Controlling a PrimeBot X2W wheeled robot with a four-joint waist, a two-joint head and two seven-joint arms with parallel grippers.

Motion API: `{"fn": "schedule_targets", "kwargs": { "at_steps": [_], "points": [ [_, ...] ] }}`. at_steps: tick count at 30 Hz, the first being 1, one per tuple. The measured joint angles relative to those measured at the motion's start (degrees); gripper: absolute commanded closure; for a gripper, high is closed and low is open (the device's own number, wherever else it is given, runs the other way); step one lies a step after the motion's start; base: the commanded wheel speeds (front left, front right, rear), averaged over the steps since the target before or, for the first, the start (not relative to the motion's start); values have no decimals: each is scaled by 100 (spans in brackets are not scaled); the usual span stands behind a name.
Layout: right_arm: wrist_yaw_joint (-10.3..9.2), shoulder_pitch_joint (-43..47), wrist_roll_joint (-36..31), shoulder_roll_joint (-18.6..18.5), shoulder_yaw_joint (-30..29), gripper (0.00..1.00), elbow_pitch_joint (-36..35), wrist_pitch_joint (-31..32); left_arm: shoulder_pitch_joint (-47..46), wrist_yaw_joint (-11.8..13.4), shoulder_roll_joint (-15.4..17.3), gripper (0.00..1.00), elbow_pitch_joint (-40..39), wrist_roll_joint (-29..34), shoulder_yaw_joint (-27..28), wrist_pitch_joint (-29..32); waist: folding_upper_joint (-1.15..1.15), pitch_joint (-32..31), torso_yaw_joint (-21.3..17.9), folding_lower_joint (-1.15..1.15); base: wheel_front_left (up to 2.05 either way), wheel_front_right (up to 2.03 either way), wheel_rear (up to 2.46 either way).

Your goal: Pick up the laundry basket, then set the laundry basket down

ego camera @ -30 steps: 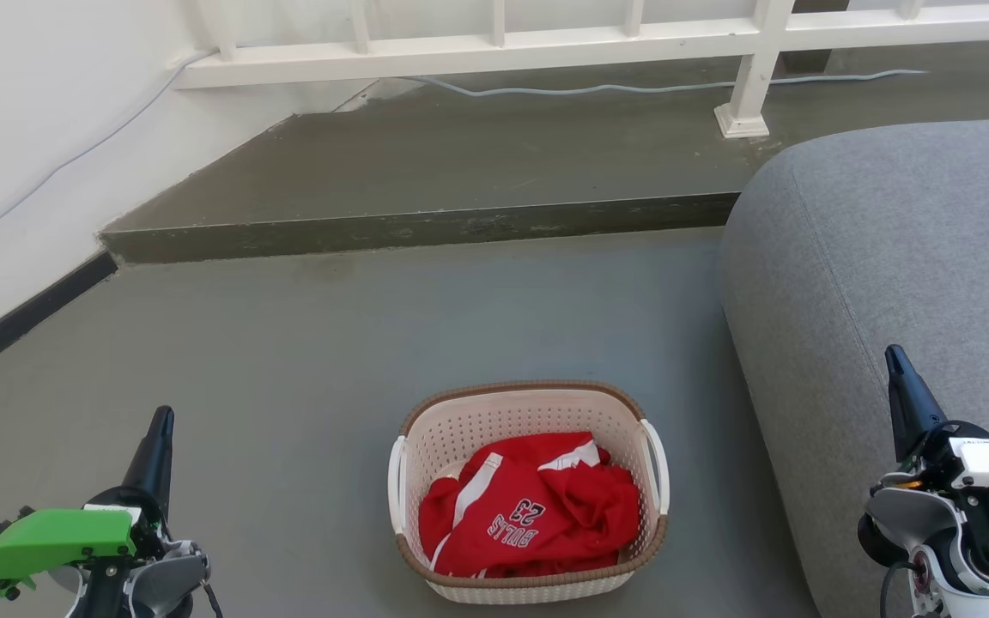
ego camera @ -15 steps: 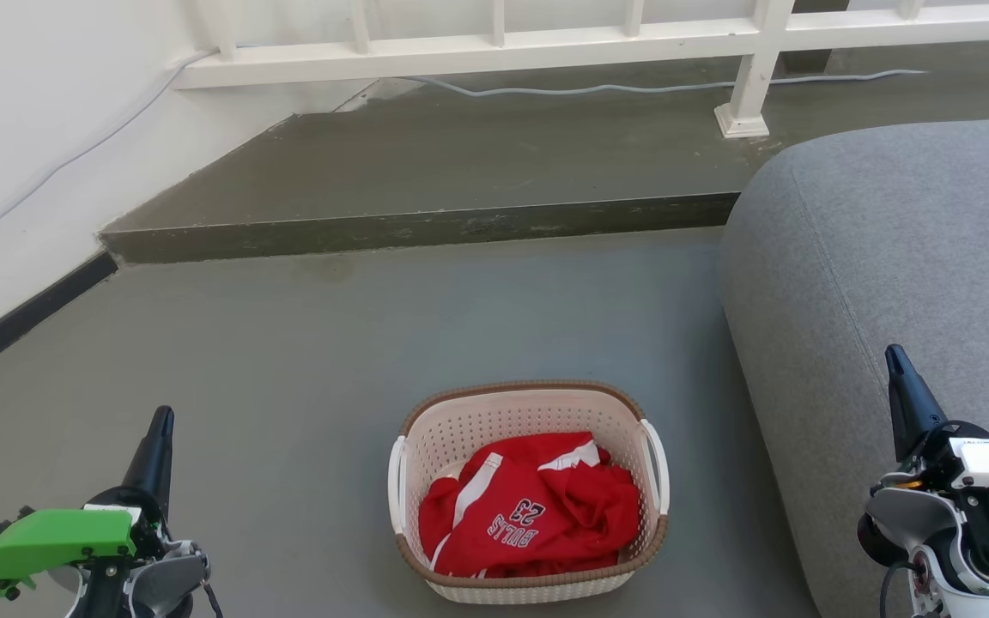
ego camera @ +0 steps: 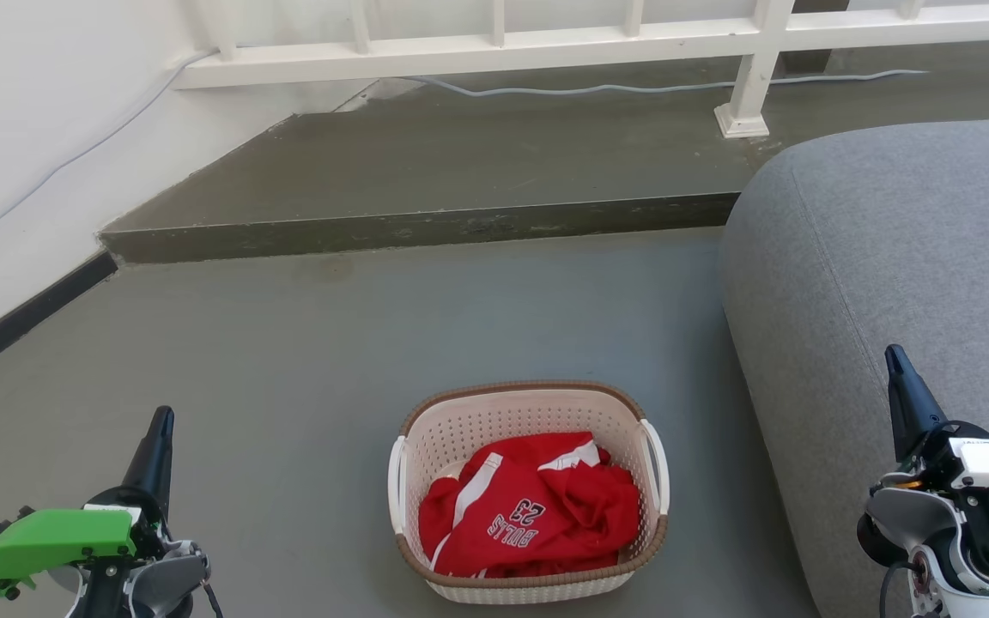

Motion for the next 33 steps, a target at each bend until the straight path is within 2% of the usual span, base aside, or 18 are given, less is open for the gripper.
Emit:
{"fn": "schedule_targets", "kwargs": {
  "at_steps": [33],
  "points": [
    [22,0,0,9,-3,100,0,0,0,0,0,100,-1,0,0,0,0,0,0,0,0,0,0]
  ]
}}
